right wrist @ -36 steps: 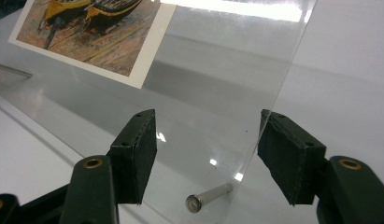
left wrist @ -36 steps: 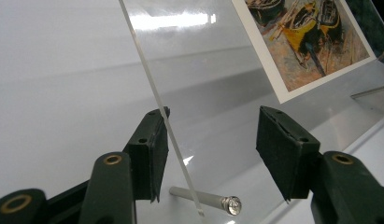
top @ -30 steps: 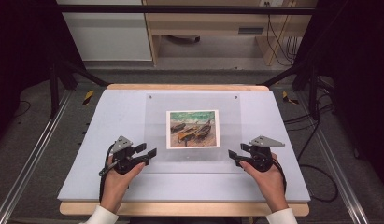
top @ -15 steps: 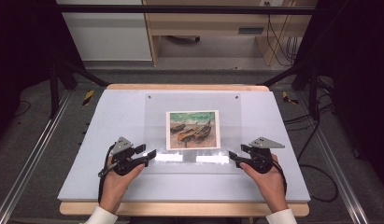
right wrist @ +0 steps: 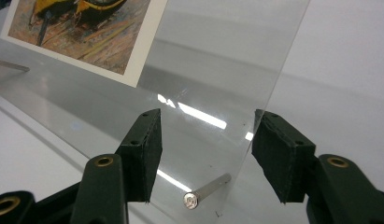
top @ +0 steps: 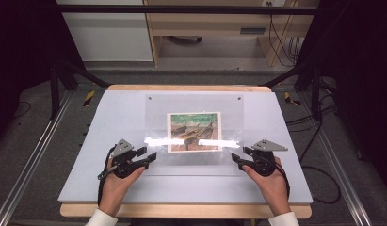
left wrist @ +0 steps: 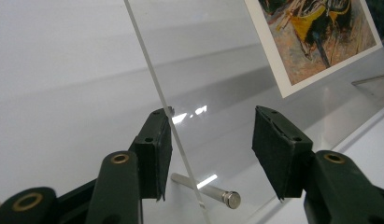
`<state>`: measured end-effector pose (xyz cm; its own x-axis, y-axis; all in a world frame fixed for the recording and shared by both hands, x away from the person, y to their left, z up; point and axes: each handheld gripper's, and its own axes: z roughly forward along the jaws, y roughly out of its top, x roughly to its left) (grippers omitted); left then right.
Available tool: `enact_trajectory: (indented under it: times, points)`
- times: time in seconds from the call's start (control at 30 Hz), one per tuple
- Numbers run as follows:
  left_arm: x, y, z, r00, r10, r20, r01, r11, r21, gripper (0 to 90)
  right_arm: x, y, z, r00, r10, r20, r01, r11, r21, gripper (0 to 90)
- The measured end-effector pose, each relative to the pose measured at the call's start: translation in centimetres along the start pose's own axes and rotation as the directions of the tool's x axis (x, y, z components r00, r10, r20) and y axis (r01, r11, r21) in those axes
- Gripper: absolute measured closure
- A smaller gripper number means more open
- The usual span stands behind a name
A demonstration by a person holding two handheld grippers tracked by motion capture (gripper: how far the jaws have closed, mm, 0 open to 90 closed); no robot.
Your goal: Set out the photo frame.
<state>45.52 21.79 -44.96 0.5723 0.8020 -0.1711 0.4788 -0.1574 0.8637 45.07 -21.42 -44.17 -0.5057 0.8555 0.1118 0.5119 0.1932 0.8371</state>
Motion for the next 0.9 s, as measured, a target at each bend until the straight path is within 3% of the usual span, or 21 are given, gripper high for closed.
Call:
enact_trajectory:
  times: [0.9]
  points:
    - [-0.6, -0.6, -1.1, 0.9996, 0.026, -0.012, -0.026, 0.9993, 0.026, 56.5, 0.5, -1.0, -1.3, 0.9997, -0.011, 0.020, 0.011, 1.000, -0.003, 56.2]
